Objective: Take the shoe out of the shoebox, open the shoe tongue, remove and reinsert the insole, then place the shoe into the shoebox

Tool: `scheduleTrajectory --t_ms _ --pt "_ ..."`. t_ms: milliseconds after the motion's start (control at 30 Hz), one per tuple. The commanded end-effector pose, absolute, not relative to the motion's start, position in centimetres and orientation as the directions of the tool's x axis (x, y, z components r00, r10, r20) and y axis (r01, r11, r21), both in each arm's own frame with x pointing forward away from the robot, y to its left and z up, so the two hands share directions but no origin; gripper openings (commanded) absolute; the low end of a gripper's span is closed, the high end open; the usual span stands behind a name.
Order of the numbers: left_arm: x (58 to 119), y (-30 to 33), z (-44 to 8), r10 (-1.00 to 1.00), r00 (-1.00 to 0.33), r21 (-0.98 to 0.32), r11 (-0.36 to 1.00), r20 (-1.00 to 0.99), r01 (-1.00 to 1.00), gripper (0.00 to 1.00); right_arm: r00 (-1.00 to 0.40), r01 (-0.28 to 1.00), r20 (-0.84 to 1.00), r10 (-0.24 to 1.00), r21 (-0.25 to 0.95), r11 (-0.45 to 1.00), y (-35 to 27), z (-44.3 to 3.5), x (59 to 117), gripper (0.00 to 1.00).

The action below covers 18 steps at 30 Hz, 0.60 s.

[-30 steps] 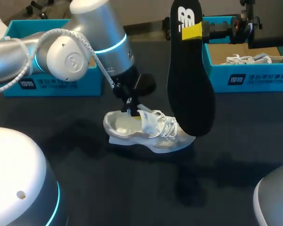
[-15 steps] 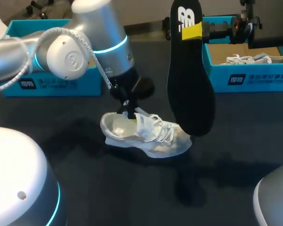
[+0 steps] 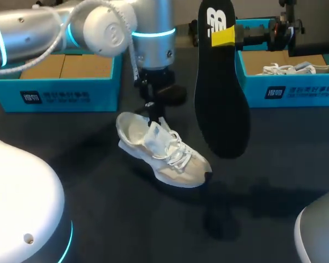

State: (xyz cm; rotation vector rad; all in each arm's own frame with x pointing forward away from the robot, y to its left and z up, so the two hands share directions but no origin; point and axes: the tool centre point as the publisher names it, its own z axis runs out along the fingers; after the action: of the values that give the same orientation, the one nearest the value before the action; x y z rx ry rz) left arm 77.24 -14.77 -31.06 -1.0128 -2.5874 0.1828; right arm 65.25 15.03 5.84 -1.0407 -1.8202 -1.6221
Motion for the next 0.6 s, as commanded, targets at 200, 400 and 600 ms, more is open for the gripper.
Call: scheduleTrajectory --t_ms 200,400,600 --pt "78.3 -15.8 -30.0 0.821 -0.207 -0.234 0.378 0.532 0.896 0.00 -0.590 0.797 0.777 0.221 0.604 0.006 15.4 5.8 65.4 0.00" --pt "78.8 -16.5 -30.2 0.823 -0.254 -0.208 0.403 0.507 0.891 0.00 -0.590 0.797 0.777 0.221 0.604 0.006 15.4 5.8 65.4 0.00" --pt "78.8 -16.5 -30.2 0.823 -0.254 -0.208 0.403 0.507 0.891 0.00 -0.590 0.797 0.777 0.221 0.604 0.006 15.4 5.8 65.4 0.00"
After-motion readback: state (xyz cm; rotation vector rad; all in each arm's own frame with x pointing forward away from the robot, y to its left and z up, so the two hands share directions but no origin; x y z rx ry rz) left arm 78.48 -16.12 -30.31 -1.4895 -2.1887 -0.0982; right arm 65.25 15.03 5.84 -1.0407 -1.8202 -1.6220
